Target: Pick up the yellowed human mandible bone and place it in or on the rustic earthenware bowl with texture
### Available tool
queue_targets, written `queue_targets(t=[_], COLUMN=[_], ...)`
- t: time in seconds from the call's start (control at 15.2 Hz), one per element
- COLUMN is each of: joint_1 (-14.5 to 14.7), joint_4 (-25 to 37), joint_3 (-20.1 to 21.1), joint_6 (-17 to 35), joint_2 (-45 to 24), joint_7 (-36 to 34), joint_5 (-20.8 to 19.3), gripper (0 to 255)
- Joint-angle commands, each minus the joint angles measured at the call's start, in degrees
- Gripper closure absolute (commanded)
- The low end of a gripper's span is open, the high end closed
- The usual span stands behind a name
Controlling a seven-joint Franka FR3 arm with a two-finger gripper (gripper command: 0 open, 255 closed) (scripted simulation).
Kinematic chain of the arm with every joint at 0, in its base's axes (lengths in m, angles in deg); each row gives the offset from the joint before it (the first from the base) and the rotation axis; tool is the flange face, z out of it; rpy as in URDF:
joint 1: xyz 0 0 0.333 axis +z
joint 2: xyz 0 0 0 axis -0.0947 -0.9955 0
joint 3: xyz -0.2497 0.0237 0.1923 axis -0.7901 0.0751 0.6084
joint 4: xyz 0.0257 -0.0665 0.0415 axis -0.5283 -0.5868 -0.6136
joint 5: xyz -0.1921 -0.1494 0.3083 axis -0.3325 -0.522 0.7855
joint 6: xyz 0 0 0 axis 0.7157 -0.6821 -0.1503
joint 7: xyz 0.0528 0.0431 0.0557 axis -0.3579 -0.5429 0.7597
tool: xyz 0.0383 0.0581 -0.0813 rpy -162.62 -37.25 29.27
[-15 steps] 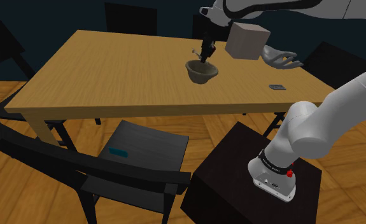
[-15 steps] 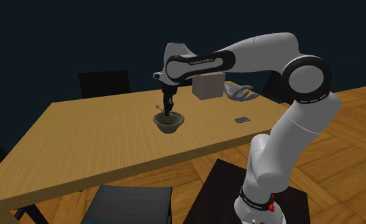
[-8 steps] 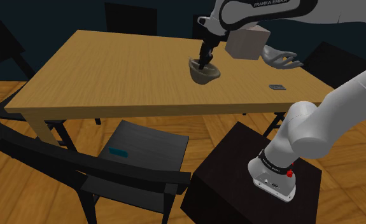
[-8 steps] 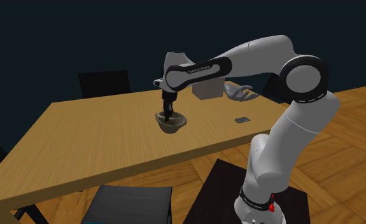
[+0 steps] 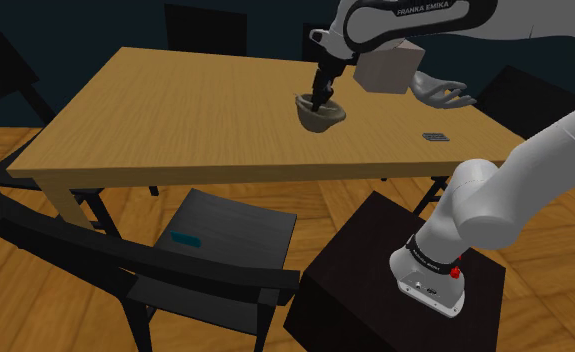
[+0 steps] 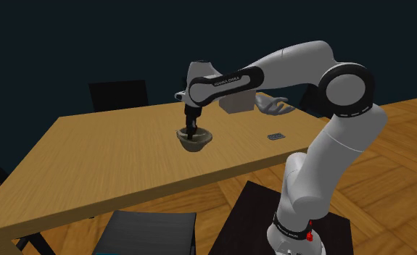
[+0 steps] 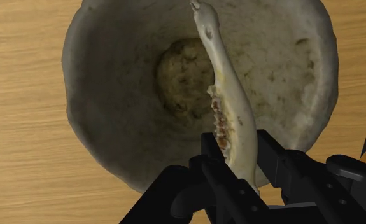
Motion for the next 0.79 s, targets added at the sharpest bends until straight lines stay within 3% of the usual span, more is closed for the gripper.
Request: queue_targets(t=[0.0, 0.33, 0.59, 0.73], joint_1=[-0.1, -0.1, -0.3, -0.3], joint_4=[-0.3, -0.2, 4.7, 4.7], joint_3=[-0.1, -0.1, 0.4, 0.4], joint_6=[-0.2, -0.1, -7.5, -7.5], joint_2=[-0.1, -0.2, 2.3, 2.3], joint_7=[-0.1, 0.0, -0.5, -0.5], joint_5=[-0.1, -0.1, -0.7, -0.7], gripper=[0, 0, 0, 0])
